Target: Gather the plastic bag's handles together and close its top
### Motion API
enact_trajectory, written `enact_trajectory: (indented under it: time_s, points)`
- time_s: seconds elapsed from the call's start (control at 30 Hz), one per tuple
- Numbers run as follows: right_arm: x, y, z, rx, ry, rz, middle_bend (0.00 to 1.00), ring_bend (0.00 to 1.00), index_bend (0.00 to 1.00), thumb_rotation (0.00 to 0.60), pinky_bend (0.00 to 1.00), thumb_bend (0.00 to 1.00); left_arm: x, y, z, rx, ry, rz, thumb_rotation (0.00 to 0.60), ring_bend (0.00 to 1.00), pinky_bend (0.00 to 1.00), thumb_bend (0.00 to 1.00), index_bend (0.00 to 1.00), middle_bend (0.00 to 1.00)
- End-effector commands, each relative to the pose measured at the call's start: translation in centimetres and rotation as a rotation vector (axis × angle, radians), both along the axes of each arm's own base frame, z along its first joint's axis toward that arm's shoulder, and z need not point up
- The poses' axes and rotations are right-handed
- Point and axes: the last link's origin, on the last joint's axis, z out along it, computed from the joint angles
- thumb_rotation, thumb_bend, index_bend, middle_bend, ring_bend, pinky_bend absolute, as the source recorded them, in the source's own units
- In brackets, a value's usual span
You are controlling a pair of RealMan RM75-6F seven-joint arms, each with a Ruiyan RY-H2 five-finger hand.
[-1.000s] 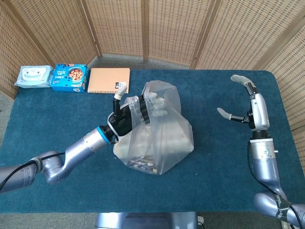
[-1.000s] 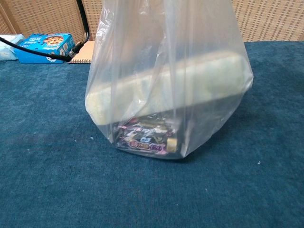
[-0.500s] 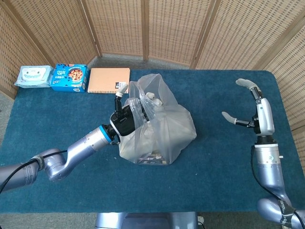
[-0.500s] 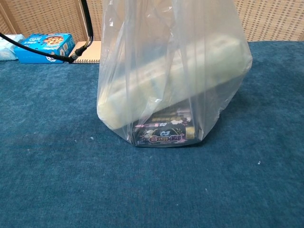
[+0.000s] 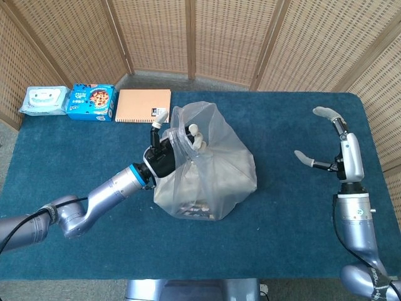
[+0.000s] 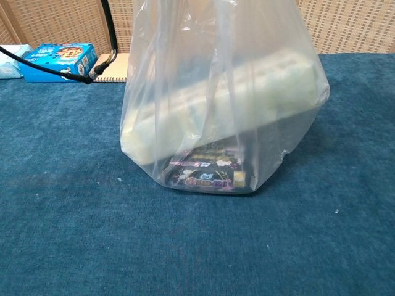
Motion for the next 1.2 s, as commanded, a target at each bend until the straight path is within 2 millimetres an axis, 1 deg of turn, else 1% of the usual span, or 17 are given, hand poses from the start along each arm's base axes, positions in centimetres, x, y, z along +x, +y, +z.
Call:
enact_trajectory:
  time_s: [0.03,0.07,0.17,0.27,0.4,0.53,0.73,0.9,1.0,1.1,1.17,1.2]
  points:
    - [-0.1,0.0,0.0,0.000,-0.003,0.001,0.22,0.12,0.18,0.545,0.09,0.08,-0.5,0.2,0.0,0.057,0.043,0.028,0.000,0.32,0.19,0.26,0.46,0.48]
    - [0.0,0.0,0.1,-0.002,-0.008,0.004,0.22,0.12,0.18,0.544,0.09,0.08,-0.7,0.5,0.1,0.087,0.064,0.036,0.000,0.29,0.17,0.26,0.44,0.45]
    - [0.0,0.1,0.2,-0.004,-0.012,0.009,0.22,0.12,0.18,0.544,0.09,0.08,-0.5,0.4,-0.1,0.133,0.100,0.050,0.000,0.21,0.13,0.26,0.37,0.38]
    - [-0.1,0.1,0.3,-0.006,-0.020,0.011,0.22,0.12,0.18,0.546,0.09,0.08,-0.3,0.2,-0.1,0.168,0.126,0.057,0.000,0.16,0.08,0.26,0.32,0.34]
    - [-0.1,0.1,0.4,-0.008,-0.022,0.011,0.22,0.12,0.18,0.546,0.09,0.08,-0.2,0.1,-0.2,0.206,0.162,0.060,0.000,0.13,0.07,0.26,0.30,0.31]
    - [-0.2,-0.1,0.5,-0.011,-0.026,0.010,0.22,0.12,0.18,0.544,0.09,0.08,-0.3,0.2,-0.5,0.280,0.233,0.062,0.000,0.10,0.06,0.26,0.28,0.28]
    - [-0.3,0.0,0.5,-0.010,-0.037,0.013,0.22,0.12,0.18,0.544,0.09,0.08,0.7,0.7,-0.9,0.311,0.236,0.090,0.000,0.10,0.06,0.26,0.27,0.28]
    - [-0.4,0.0,0.8,-0.015,-0.042,0.017,0.22,0.12,0.18,0.545,0.09,0.08,1.9,0.5,-1.3,0.330,0.206,0.100,0.000,0.09,0.06,0.26,0.26,0.28]
    - [-0.4,0.0,0.9,-0.017,-0.046,0.018,0.22,0.12,0.18,0.548,0.09,0.08,2.3,0.4,-1.4,0.338,0.178,0.105,0.000,0.09,0.06,0.26,0.26,0.28]
    - [-0.5,0.0,1.0,-0.019,-0.045,0.018,0.22,0.12,0.18,0.546,0.09,0.08,2.6,0.2,-1.3,0.321,0.129,0.121,0.000,0.10,0.10,0.26,0.26,0.28]
    - [-0.5,0.1,1.1,-0.018,-0.047,0.020,0.22,0.12,0.18,0.545,0.09,0.08,2.7,0.1,-1.1,0.300,0.089,0.135,0.000,0.11,0.15,0.27,0.29,0.28]
    - [-0.5,0.0,1.1,-0.018,-0.048,0.020,0.22,0.12,0.18,0.544,0.09,0.08,2.7,0.1,-1.0,0.294,0.077,0.140,0.000,0.12,0.16,0.27,0.31,0.28]
